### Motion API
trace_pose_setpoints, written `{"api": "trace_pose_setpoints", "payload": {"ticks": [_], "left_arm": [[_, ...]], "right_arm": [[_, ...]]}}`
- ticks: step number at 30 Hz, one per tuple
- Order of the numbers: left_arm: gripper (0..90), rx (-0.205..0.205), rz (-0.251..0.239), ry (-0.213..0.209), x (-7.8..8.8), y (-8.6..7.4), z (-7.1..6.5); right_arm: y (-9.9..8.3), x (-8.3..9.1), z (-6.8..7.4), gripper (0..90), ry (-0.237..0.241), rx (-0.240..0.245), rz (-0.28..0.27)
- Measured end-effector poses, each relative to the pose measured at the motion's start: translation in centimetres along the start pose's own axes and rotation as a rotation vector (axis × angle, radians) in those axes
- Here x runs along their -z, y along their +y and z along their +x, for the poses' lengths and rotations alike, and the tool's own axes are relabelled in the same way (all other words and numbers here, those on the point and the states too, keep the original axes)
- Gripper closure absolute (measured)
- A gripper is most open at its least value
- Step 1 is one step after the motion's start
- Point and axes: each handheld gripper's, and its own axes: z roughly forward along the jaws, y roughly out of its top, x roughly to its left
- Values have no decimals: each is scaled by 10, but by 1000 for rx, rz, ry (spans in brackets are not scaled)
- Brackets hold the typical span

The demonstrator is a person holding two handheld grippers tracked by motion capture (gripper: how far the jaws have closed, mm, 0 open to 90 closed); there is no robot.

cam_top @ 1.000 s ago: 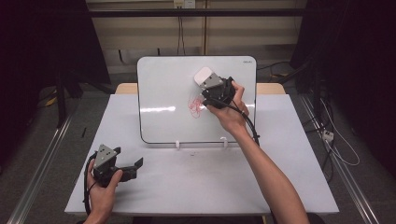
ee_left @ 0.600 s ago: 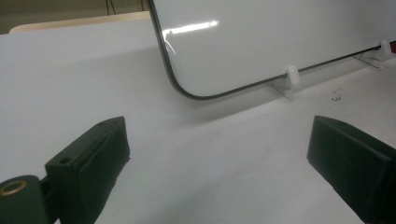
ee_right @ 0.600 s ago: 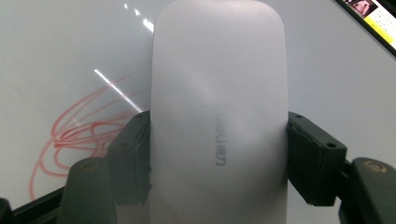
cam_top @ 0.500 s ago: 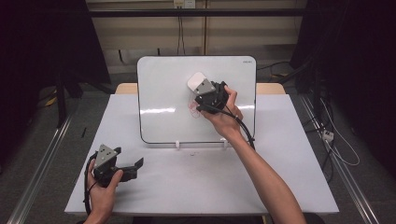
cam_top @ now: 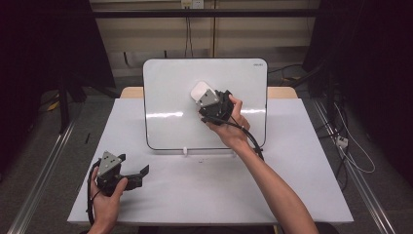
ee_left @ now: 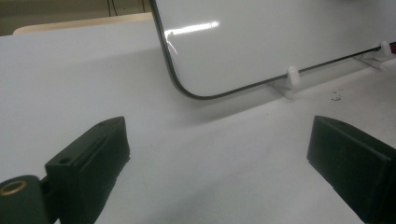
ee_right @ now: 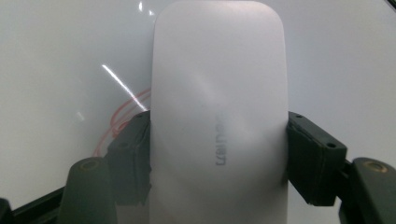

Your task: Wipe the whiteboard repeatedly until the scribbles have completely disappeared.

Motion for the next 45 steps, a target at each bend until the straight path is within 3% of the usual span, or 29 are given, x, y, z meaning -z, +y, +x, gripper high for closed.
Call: {"api": "trace_pose_setpoints", "payload": {"ticks": [1,5,7,8,9,13,17,21,32,45], "left_arm": [[56,0,0,1,0,0,0],[55,6,-7,1,0,0,0],[55,5,-2,4,1,0,1],[55,5,-5,2,1,0,1],[56,5,-5,2,1,0,1],[55,3,-5,3,2,-1,1],[56,13,-5,6,2,-1,2],[55,14,-10,9,3,-1,2],[55,10,-6,9,4,-1,3],[55,13,-8,7,3,-1,1]], "right_arm": [[0,0,1,313,19,7,4],[-1,1,7,313,22,14,4],[-3,2,12,313,46,43,11],[-3,2,15,313,37,25,2],[-3,3,14,313,48,47,8],[-3,3,13,313,46,37,7],[-3,3,9,313,45,56,11],[-2,2,3,313,40,30,7],[11,-4,-32,313,-18,-58,8],[13,-5,-23,313,-35,-62,-2]]}}
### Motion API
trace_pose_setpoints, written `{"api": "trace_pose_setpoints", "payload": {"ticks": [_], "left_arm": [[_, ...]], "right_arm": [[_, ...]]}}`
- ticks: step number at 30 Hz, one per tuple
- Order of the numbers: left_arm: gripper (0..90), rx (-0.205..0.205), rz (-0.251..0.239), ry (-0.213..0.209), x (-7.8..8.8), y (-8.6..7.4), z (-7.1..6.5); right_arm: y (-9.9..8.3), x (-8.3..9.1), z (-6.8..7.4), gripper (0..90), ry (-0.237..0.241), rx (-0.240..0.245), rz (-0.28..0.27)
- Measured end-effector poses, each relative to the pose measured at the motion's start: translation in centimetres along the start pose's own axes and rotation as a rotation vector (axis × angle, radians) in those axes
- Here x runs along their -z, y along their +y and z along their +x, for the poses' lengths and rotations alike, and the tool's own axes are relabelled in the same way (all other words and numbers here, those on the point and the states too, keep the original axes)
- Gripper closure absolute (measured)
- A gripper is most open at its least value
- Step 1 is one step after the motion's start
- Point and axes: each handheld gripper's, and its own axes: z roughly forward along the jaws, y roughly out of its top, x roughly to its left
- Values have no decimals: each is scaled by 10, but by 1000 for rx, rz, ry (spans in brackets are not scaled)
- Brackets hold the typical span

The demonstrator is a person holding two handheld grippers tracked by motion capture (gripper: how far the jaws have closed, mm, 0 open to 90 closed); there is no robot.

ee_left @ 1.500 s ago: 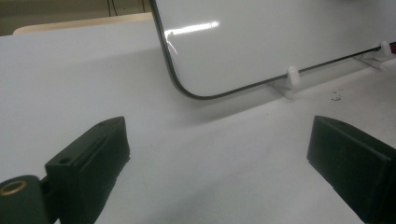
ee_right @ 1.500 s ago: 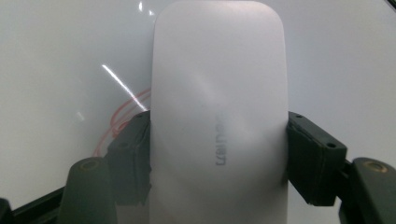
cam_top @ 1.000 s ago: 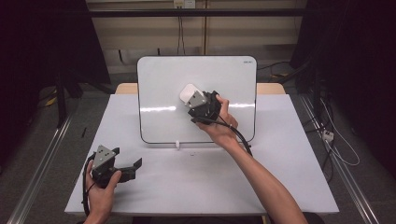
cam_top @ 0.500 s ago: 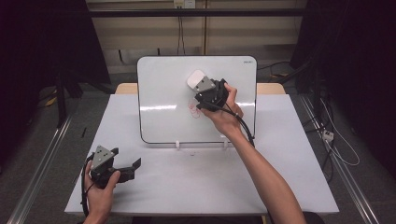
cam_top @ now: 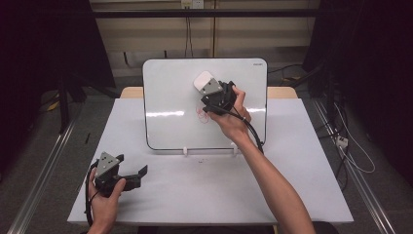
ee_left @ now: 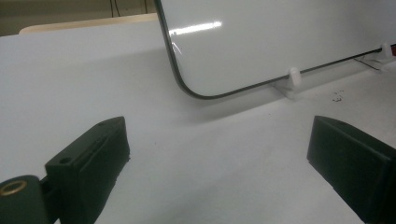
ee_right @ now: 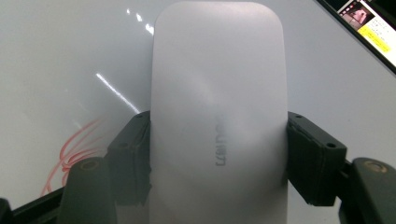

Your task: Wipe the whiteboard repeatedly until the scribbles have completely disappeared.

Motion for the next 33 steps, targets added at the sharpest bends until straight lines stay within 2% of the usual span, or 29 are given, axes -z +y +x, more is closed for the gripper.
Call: {"api": "trace_pose_setpoints", "payload": {"ticks": [6,15,16,17,18,20,23,25,28,32,33], "left_arm": [[56,-7,6,-3,-1,0,0],[55,0,-2,-2,0,0,0],[55,0,-1,-1,0,0,0],[55,2,0,-2,-1,0,0],[55,2,-1,-2,0,0,0],[55,-2,-2,-1,0,0,0],[56,-1,-1,-2,0,0,-1],[55,-1,0,-2,0,0,-1],[56,-3,0,-1,0,0,-1],[55,-4,0,-1,-1,0,-1],[55,-5,1,0,-1,0,-1]], "right_arm": [[1,-1,8,313,9,10,-12],[3,-2,31,313,43,46,-31],[4,-2,38,313,57,62,-36],[4,-2,38,313,57,62,-36],[4,-2,45,313,69,86,-40],[4,-2,52,313,82,118,-39],[4,-2,58,313,87,119,-46],[5,-1,67,313,94,143,-44],[4,-1,72,313,100,149,-48],[3,-1,90,313,121,175,-55],[3,-1,90,313,121,175,-55]]}}
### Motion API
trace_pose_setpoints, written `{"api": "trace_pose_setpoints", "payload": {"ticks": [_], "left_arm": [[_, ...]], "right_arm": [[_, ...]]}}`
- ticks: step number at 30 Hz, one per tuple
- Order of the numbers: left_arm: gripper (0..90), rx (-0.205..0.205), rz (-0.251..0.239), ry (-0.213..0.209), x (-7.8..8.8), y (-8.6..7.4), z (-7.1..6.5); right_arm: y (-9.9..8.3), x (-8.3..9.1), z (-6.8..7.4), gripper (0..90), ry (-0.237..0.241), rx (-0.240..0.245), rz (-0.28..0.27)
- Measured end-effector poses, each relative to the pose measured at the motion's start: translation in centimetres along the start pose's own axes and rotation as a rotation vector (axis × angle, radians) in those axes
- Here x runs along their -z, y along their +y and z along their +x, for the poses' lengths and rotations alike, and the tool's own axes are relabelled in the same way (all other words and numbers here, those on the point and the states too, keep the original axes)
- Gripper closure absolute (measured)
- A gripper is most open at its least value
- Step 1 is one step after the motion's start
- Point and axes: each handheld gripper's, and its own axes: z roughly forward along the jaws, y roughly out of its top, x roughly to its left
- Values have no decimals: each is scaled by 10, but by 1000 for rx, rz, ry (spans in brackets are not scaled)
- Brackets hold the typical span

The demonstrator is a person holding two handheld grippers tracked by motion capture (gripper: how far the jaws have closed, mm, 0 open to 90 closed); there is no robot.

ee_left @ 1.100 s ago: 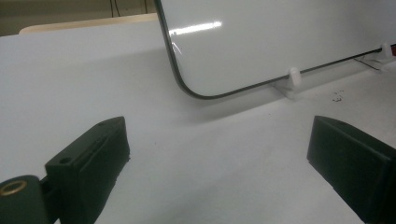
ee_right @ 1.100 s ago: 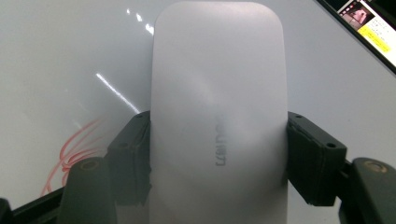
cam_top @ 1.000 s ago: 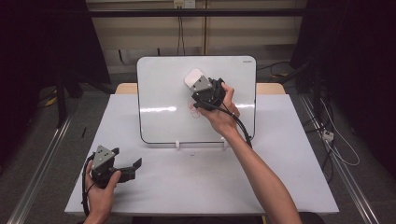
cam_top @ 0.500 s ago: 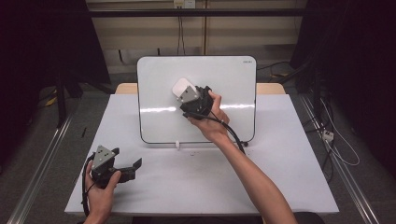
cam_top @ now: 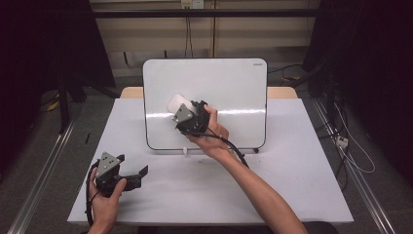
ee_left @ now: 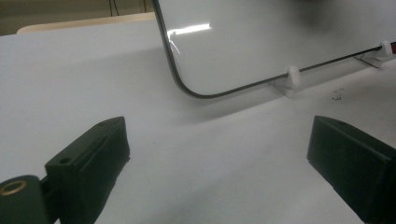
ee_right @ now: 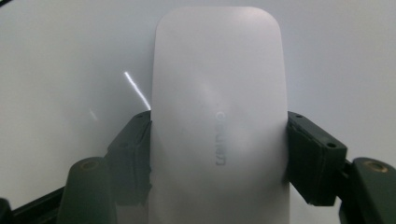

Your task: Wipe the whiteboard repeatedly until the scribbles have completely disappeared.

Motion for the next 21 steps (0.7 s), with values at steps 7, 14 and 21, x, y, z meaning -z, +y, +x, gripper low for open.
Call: {"api": "trace_pose_setpoints", "payload": {"ticks": [7,14,21], "left_arm": [[56,1,-2,-1,0,0,0],[55,-3,-3,-1,1,0,1],[56,2,-3,1,2,-1,2]], "right_arm": [[5,-3,26,313,38,54,-7],[6,-2,33,313,49,73,2],[7,-2,22,312,38,41,-3]]}}
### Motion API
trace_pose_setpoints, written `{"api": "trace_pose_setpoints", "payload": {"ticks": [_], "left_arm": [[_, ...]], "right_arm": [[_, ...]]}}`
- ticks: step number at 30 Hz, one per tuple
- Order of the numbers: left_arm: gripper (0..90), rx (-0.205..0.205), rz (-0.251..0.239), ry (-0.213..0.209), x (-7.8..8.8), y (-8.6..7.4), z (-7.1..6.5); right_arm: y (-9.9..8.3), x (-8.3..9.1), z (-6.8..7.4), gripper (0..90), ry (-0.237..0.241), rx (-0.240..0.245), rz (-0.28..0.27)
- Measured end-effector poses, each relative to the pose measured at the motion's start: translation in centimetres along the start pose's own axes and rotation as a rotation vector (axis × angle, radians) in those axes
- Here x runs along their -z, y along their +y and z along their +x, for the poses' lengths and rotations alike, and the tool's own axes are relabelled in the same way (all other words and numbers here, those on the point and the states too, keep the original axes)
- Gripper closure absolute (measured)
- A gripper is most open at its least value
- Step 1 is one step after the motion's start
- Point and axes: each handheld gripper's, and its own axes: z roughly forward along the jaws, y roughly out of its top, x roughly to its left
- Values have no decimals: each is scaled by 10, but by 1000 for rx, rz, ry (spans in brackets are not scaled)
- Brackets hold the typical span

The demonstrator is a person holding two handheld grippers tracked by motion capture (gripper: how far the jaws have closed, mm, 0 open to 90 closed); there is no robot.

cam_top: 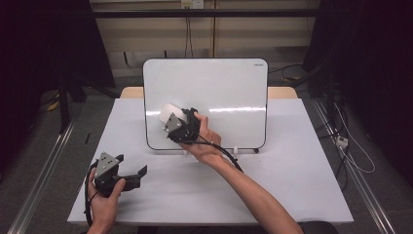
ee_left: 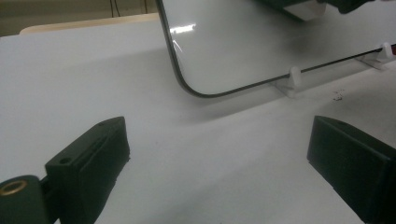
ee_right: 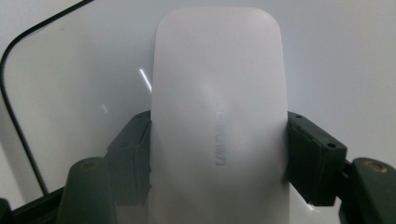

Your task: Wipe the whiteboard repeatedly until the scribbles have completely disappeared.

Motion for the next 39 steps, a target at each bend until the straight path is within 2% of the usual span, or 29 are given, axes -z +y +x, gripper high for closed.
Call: {"api": "trace_pose_setpoints", "payload": {"ticks": [3,4,5,6,7,9,10,16,17,18,22,25,28,33,34,35,36,39], "left_arm": [[55,3,-5,1,1,0,0],[56,1,-5,1,1,0,0],[56,3,-6,1,1,0,1],[56,4,-6,1,2,0,1],[55,5,-7,1,2,0,1],[56,5,-6,1,2,0,1],[56,5,-6,1,2,0,0],[56,5,-11,4,2,0,0],[55,6,-10,5,2,0,1],[55,9,-9,4,2,0,1],[56,5,-7,3,2,0,0],[55,3,-4,4,1,0,0],[55,-3,-9,4,2,1,0],[56,-7,-1,3,1,1,-1],[55,-6,-2,2,1,1,-2],[55,-6,-4,0,1,0,-2],[56,-6,-3,3,1,1,-2],[55,-5,-2,5,0,0,-2]], "right_arm": [[-2,1,-9,313,-8,-18,0],[-3,2,-14,313,-15,-25,1],[-7,4,-25,312,-32,-53,2],[-7,4,-25,312,-32,-53,2],[-12,7,-38,312,-43,-64,5],[-17,10,-52,312,-65,-100,8],[-17,10,-52,312,-65,-100,8],[-34,20,-90,312,-122,-186,21],[-40,23,-100,312,-136,-202,31],[-40,23,-100,312,-136,-202,31],[-50,30,-116,312,-162,-243,37],[-52,31,-112,313,-181,-239,37],[-53,29,-108,313,-171,-244,36],[-53,28,-90,312,-148,-193,37],[-51,27,-82,312,-139,-175,37],[-51,27,-82,312,-139,-175,37],[-51,26,-75,312,-129,-162,33],[-51,25,-67,313,-124,-152,29]]}}
